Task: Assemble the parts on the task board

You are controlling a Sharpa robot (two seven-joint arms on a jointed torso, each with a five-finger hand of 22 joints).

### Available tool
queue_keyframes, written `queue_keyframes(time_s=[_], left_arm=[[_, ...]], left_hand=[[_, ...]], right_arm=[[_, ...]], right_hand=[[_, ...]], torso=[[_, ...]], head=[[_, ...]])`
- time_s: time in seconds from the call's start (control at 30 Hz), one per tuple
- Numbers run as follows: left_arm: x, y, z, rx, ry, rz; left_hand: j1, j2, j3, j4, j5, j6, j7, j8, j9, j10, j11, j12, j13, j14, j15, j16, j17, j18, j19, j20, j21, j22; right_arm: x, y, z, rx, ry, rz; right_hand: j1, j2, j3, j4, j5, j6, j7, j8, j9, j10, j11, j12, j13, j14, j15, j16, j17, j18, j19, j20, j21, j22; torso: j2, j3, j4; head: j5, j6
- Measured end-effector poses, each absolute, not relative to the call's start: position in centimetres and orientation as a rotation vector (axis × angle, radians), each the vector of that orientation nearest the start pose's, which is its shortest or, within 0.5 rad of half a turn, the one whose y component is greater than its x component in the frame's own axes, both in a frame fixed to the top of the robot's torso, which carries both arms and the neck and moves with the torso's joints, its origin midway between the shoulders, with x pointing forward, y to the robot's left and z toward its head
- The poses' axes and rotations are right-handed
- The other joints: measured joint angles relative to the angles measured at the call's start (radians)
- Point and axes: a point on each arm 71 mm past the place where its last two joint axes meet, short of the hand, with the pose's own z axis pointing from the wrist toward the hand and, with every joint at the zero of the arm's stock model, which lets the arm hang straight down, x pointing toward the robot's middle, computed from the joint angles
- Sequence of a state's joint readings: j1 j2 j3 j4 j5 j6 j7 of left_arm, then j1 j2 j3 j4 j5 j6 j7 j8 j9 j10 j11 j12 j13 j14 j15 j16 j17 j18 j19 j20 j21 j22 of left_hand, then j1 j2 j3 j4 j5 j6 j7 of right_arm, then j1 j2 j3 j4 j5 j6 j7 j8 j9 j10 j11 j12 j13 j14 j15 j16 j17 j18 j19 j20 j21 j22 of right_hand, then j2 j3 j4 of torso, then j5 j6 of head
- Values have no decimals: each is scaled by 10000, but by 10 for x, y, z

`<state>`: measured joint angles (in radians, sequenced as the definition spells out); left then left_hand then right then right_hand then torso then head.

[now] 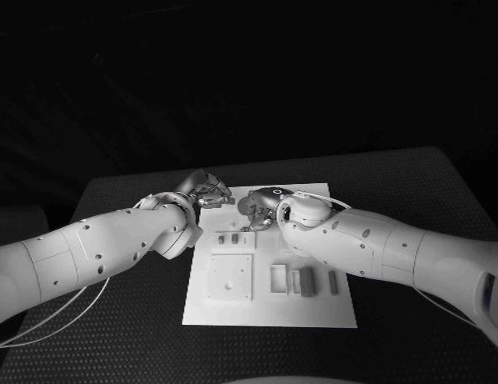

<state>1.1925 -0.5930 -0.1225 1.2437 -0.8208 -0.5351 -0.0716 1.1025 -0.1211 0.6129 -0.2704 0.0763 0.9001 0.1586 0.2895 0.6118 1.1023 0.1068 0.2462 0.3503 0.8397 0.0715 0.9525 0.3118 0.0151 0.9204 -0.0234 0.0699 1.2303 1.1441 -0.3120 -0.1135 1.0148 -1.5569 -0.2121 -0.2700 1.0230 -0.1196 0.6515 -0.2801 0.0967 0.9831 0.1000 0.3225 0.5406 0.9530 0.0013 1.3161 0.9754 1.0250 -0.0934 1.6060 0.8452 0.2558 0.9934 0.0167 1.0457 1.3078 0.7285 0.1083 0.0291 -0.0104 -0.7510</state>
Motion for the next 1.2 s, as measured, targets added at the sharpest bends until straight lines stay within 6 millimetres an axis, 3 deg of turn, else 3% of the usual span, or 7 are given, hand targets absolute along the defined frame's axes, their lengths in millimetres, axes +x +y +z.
queue_keyframes(time_s=[0.77, 1.07, 1.2], left_arm=[[526, 171, -232, -5347, 16842, -7964], [526, 170, -232, -5354, 16847, -7979], [526, 170, -232, -5356, 16848, -7985]], left_hand=[[0, 0, 0, 0, 0, 0, 0, 0, -8, 0, 0, 0, -9, 0, 0, 0, 7, -1, 0, 0, 0, -8], [0, 0, 0, 0, 0, 0, 0, 0, -18, 0, 0, 0, -18, 0, 0, 0, 7, 0, 0, 0, 0, -16], [0, 0, 0, 0, 0, 0, 0, 0, -18, 0, 0, 0, -17, 0, 0, 0, 7, 0, 0, 0, 0, -16]], right_arm=[[525, -63, -262, -2603, 18106, 5091], [525, -59, -265, -2736, 18245, 5129], [525, -60, -267, -2865, 18354, 4996]], right_hand=[[-149, -257, -56, 141, 0, -82, 82, -149, -38, -76, 79, 0, 1, -28, 29, 0, 0, -4, -2, 1, -1, 0], [-146, -254, -28, 169, 0, -81, 82, -149, -38, -75, 80, 0, 1, -32, 33, 0, 0, -6, -2, 1, -1, 0], [-7, -115, 35, 106, 0, -81, 82, -149, -37, -74, 80, 0, 2, -33, 34, 0, 0, -6, -21, 19, -1, 0]], torso=[[5, -6, -1], [5, -5, 2], [6, -4, 3]], head=[[43, 33], [80, 8], [91, -4]])
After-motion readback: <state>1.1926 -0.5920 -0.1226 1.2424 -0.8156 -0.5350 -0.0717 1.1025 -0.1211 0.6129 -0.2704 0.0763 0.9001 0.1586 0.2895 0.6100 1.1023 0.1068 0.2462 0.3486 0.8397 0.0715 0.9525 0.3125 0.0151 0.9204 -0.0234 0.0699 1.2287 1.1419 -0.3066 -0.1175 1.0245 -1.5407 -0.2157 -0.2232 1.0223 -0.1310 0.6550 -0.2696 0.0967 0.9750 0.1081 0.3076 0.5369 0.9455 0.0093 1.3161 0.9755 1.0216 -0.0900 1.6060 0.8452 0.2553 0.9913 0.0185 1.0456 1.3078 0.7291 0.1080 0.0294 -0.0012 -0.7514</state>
